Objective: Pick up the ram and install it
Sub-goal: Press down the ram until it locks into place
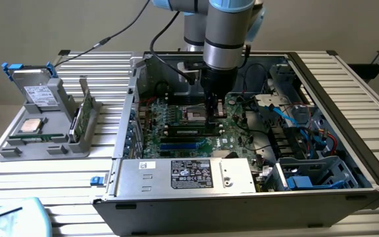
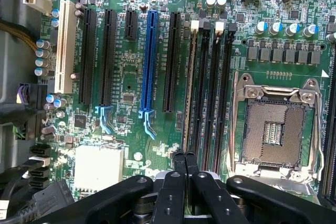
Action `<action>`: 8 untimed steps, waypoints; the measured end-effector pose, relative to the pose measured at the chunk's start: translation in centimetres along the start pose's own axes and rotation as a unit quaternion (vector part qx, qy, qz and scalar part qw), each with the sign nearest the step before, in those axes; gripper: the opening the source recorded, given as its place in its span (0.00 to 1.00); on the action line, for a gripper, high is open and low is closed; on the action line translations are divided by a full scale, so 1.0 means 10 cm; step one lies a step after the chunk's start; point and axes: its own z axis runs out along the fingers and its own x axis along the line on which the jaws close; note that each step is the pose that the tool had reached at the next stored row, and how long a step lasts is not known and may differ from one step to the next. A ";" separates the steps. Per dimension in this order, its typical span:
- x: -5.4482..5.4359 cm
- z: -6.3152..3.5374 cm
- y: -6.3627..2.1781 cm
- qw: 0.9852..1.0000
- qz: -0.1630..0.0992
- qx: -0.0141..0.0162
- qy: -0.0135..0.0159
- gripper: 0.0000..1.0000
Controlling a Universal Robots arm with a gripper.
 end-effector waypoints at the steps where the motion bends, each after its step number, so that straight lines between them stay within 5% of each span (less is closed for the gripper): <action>1: 0.00 -0.018 0.001 1.000 0.000 0.000 0.000 0.10; 8: 0.00 -0.070 0.085 1.000 0.000 0.000 0.001 0.10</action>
